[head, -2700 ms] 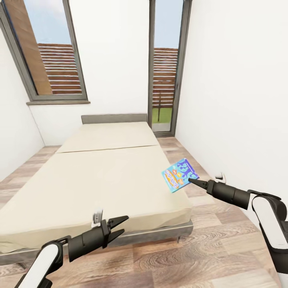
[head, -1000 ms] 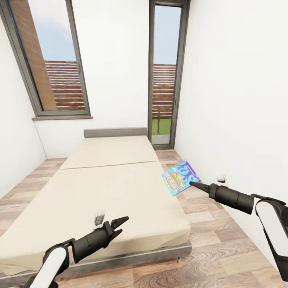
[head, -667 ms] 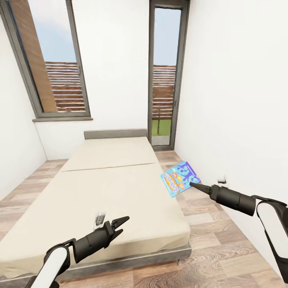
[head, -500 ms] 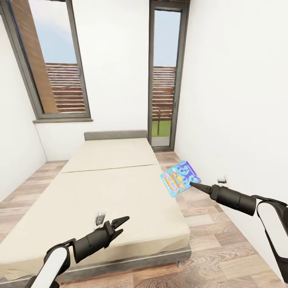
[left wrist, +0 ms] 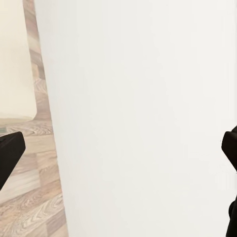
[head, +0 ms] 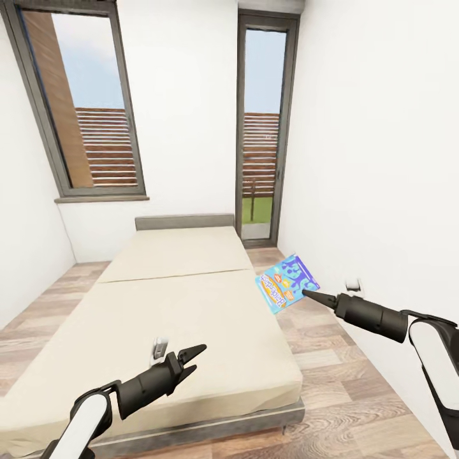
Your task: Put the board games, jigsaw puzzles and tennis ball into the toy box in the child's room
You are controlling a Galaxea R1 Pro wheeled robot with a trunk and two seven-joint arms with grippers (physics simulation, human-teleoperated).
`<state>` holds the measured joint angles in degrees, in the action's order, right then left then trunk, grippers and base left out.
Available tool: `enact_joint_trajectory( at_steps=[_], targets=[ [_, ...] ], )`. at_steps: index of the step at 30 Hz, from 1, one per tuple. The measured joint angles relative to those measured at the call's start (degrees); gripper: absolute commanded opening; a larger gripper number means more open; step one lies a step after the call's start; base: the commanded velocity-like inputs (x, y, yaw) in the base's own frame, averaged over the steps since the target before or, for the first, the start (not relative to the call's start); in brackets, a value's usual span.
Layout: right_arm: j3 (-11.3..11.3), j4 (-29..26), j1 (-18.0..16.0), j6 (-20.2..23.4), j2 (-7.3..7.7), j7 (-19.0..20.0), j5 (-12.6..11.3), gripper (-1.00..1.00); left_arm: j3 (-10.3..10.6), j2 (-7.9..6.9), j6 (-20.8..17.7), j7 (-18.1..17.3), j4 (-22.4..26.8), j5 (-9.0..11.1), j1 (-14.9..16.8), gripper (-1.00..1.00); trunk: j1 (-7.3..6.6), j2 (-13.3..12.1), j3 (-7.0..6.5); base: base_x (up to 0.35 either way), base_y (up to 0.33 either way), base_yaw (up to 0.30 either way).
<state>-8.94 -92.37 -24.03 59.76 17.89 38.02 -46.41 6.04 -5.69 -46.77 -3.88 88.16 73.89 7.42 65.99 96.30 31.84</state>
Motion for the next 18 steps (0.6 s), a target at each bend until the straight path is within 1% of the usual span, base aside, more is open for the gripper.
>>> enact_joint_trajectory(
  at_steps=[4, 7, 18],
  targets=[
    [0.12, 0.0, -0.07, 0.0, 0.16, 0.0, 0.02, -1.0, 0.0, 0.0, -0.02, -0.08, 0.0, 0.07, 0.0, 1.0, -0.88, -1.61, -1.08, 0.0, 0.0, 0.043],
    [0.13, 0.01, -0.26, -0.03, 0.33, -0.27, 0.41, -1.0, -0.01, 0.0, 0.02, -0.12, 0.01, -0.01, -0.03, 1.0, -1.54, -2.81, -1.81, 0.0, 0.0, 0.135],
    [-0.16, -0.02, 0.13, -0.01, 0.38, -0.05, 0.59, -1.0, 0.0, 0.0, 0.01, -0.12, 0.01, -0.11, -0.03, 1.0, -3.95, -7.22, -4.0, 0.0, 0.0, 0.078]
  ],
)
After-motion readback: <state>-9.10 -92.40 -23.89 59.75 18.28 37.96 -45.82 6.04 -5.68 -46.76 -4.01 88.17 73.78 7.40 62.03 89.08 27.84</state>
